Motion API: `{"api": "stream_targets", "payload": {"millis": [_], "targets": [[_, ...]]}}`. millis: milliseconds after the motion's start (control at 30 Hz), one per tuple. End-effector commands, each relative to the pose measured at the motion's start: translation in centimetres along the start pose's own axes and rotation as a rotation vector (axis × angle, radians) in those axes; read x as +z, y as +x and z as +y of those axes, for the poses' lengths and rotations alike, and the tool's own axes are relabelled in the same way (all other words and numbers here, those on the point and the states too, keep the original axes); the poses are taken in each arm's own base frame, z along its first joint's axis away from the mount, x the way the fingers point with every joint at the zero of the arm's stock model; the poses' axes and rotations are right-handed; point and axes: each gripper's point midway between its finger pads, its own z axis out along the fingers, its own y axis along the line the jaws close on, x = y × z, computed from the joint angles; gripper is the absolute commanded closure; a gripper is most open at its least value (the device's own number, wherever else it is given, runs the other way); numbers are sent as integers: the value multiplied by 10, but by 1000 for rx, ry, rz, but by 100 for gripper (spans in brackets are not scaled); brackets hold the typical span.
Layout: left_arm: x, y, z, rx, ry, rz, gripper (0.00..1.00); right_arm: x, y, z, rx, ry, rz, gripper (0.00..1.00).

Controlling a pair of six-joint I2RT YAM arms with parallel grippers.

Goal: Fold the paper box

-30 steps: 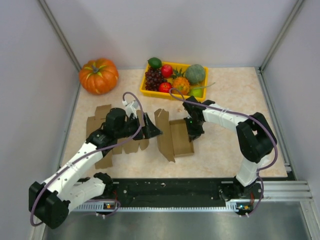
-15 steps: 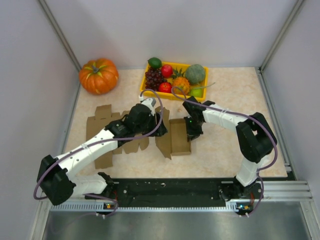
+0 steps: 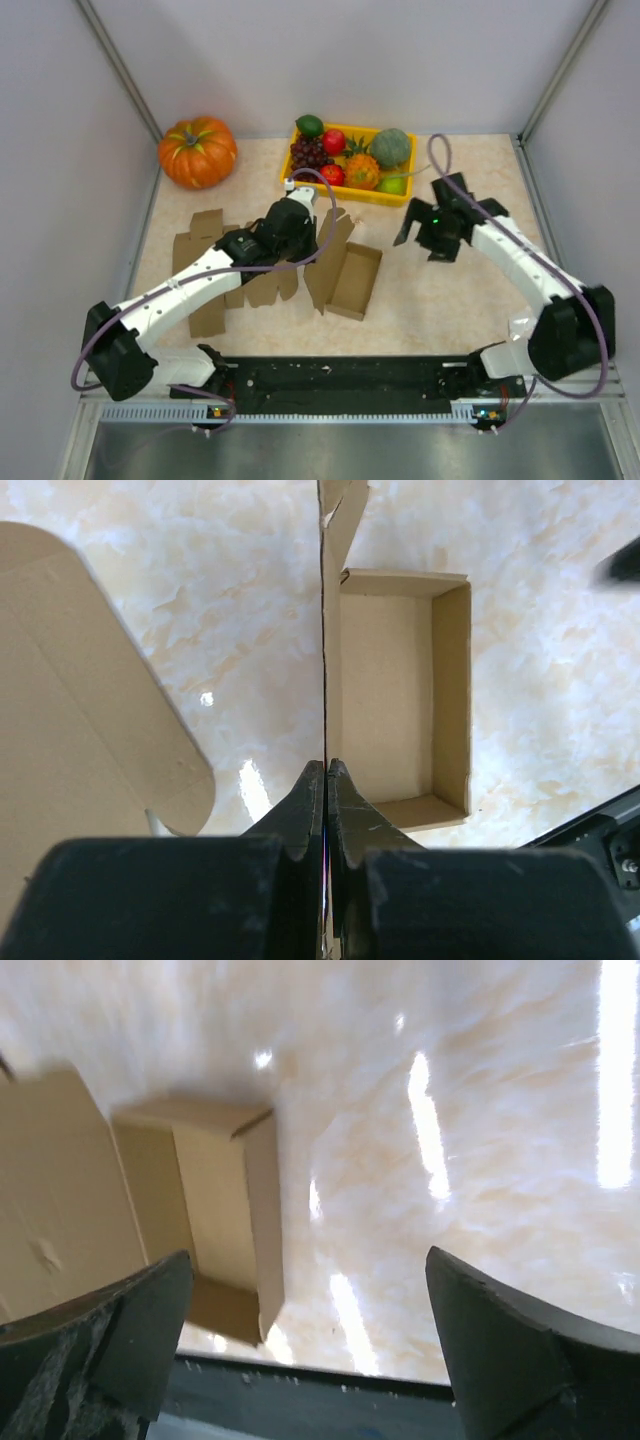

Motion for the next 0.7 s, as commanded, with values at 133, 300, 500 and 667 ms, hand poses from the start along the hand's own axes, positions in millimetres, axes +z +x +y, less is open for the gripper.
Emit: {"api": "stream_targets", "payload": {"millis": [133,300,500,667], "targets": [[-2,-14,-7,66,7,4,100,-53,-9,-212,748,414,-310,1],[-1,-18,-22,70,75,3,100,-51,16,-297,949,557,-346,2],[1,-21,-29,77,108,-4,100,-42,17,-327,931,527,-308,10],[-3,-26,-32,75,120,-11,100,-21,21,-333,908,528,-254,24]]}}
